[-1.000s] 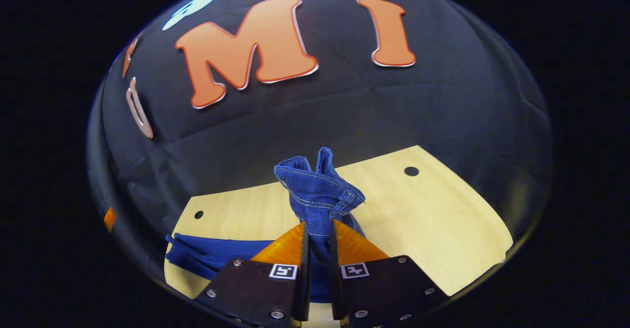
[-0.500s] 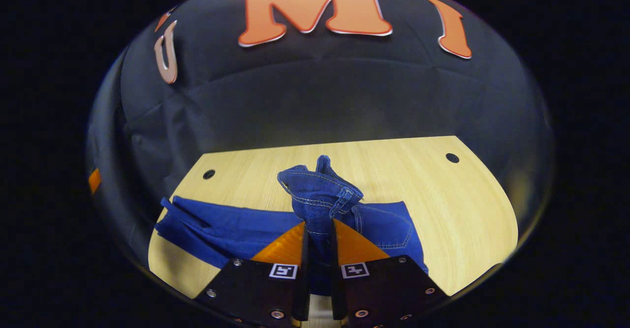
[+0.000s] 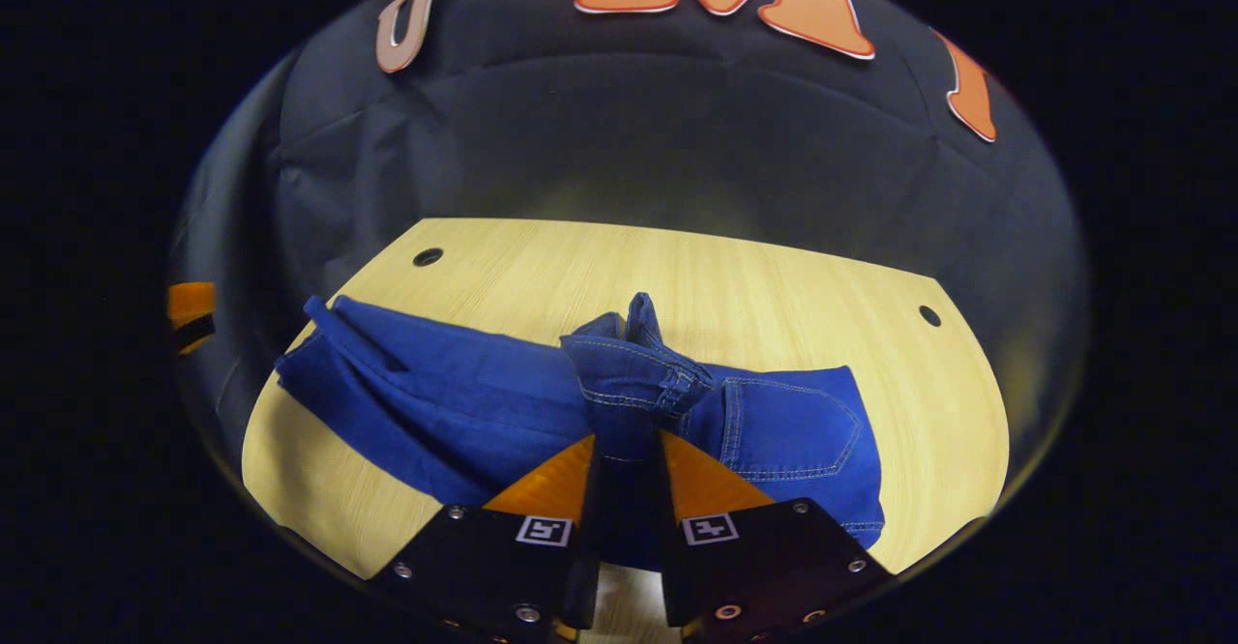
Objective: Grasp the waist and the cuffs of the jeans and fold them to make the two legs overlap; first hold the waist and fold one-third of the jeans toward the cuffs, then hold the cuffs and fold the remaining one-third in the same direction to finish folding.
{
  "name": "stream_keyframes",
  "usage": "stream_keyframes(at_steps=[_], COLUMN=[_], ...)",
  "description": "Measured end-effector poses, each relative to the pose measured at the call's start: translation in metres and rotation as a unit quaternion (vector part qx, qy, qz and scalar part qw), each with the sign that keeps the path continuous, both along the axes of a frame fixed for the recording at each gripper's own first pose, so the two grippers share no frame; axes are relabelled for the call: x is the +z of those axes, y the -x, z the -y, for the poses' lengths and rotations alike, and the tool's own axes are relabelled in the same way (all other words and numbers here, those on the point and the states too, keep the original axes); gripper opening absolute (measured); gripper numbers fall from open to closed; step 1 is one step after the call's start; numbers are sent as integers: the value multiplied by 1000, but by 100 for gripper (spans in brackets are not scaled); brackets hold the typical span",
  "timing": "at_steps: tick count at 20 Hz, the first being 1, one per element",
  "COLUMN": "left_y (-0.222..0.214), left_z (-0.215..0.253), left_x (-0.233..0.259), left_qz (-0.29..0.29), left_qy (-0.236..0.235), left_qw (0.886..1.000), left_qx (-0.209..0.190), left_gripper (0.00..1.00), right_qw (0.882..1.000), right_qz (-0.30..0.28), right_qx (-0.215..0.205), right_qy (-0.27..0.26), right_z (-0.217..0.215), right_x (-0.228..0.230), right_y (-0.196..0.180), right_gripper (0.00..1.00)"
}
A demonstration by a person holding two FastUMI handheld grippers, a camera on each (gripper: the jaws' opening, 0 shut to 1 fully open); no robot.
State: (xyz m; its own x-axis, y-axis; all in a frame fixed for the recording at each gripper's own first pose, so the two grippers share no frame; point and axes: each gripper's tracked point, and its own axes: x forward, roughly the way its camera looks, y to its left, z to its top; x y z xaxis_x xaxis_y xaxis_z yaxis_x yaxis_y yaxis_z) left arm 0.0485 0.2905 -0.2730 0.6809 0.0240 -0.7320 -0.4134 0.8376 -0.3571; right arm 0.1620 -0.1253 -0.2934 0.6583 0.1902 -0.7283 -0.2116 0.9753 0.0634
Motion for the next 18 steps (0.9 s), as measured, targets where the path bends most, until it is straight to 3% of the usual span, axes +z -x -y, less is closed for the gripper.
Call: stream_keyframes(at_steps=[2, 4, 6, 9, 14, 18], left_y=[9, 15, 16, 23, 34, 23], left_z=[3, 0, -6, -19, -40, -55], left_x=[-27, -49, -67, -92, -126, -136], left_qz=[-33, -57, -67, -84, -97, -84], left_qy=[65, 107, 139, 166, 215, 231], left_qw=[997, 990, 984, 975, 955, 949], left_qx=[34, 67, 92, 123, 177, 197], left_gripper=[98, 98, 98, 97, 98, 97], right_qw=[1000, 998, 998, 997, 997, 996], right_qz=[-5, -4, 10, 16, 54, 88], right_qx=[18, 37, 45, 54, 21, -9], right_qy=[-23, -50, -39, -48, -48, -29], right_z=[-13, -28, -25, -26, 7, 42], right_x=[2, 11, 19, 30, 67, 91], right_y=[7, 15, 17, 25, 18, 9], right_gripper=[32, 44, 51, 52, 54, 57])
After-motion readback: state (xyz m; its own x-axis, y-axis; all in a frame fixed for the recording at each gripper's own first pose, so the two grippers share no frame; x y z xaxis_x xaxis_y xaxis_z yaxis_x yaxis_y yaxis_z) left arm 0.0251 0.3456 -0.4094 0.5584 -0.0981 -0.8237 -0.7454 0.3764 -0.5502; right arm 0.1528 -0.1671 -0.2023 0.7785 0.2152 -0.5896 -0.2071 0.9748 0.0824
